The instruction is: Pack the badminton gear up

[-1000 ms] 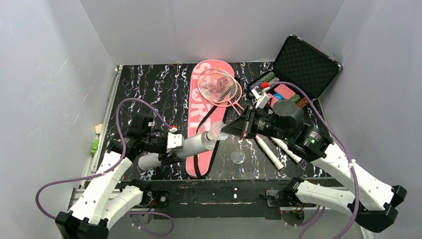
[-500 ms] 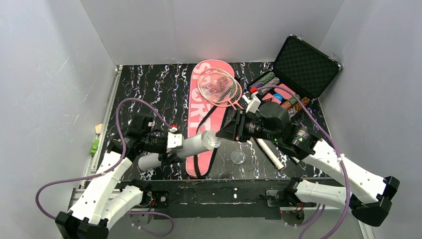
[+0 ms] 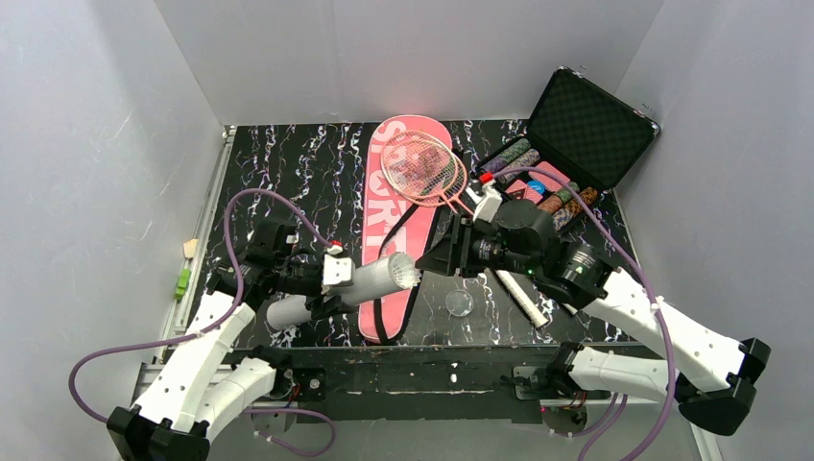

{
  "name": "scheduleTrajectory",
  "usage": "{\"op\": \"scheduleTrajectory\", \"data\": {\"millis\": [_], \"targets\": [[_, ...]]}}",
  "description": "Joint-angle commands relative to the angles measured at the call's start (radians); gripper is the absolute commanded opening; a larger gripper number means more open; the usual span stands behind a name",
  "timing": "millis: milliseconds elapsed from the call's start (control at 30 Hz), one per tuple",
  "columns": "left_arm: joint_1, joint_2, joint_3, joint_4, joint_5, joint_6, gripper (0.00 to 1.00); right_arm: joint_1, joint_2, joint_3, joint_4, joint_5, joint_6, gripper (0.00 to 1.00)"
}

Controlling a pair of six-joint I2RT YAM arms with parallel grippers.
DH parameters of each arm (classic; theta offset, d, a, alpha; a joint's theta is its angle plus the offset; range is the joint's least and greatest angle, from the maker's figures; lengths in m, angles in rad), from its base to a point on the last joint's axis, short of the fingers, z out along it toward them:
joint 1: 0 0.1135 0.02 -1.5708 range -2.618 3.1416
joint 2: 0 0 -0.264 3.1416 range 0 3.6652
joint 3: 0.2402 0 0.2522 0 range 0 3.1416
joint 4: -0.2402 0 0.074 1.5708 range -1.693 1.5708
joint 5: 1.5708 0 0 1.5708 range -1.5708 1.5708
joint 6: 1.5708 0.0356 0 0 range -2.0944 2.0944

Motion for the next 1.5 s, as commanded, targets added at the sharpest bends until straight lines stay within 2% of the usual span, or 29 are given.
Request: {"op": "scheduleTrajectory", "data": {"millis": [0, 433, 767, 967, 1167, 1267, 1300, 1367, 1400, 1433, 1467], "targets": [[-0.004, -0.004, 0.041, 0.022, 0.037, -0.001, 0.40, 0.028, 0.046, 0.047, 0.002, -0.003, -0.019, 0.53], [-0.004, -0.003, 0.061, 0.022, 0.069, -0.005, 0.38, 0.101, 0.155, 0.137, -0.089, 0.139, -0.055, 0.54], [-0.004, 0.001, 0.084, 0.028, 0.093, -0.030, 0.38, 0.144, 0.278, 0.201, -0.124, 0.189, -0.067, 0.53], [-0.004, -0.002, 0.066, 0.040, 0.081, -0.043, 0.38, 0.142, 0.243, 0.274, -0.175, 0.262, -0.071, 0.66], [-0.004, -0.012, 0.049, 0.040, 0.065, -0.034, 0.37, 0.120, 0.046, 0.273, -0.216, 0.381, -0.054, 0.76], [-0.004, -0.011, 0.048, 0.040, 0.063, -0.030, 0.37, 0.073, -0.084, 0.194, -0.278, 0.493, 0.027, 0.79], [-0.005, -0.012, 0.049, 0.040, 0.063, -0.028, 0.37, 0.015, -0.127, 0.146, -0.325, 0.501, 0.072, 0.80], [-0.004, -0.009, 0.051, 0.039, 0.065, -0.027, 0.37, -0.161, -0.170, 0.028, -0.350, 0.372, 0.126, 0.81], [-0.004, -0.010, 0.053, 0.038, 0.064, -0.026, 0.37, -0.282, -0.157, -0.088, -0.312, 0.245, 0.132, 0.81], [-0.004, -0.012, 0.053, 0.034, 0.060, -0.027, 0.37, -0.357, -0.096, -0.185, -0.242, 0.171, 0.128, 0.81], [-0.004, -0.014, 0.052, 0.031, 0.056, -0.025, 0.37, -0.380, -0.054, -0.218, -0.206, 0.155, 0.133, 0.81]]}}
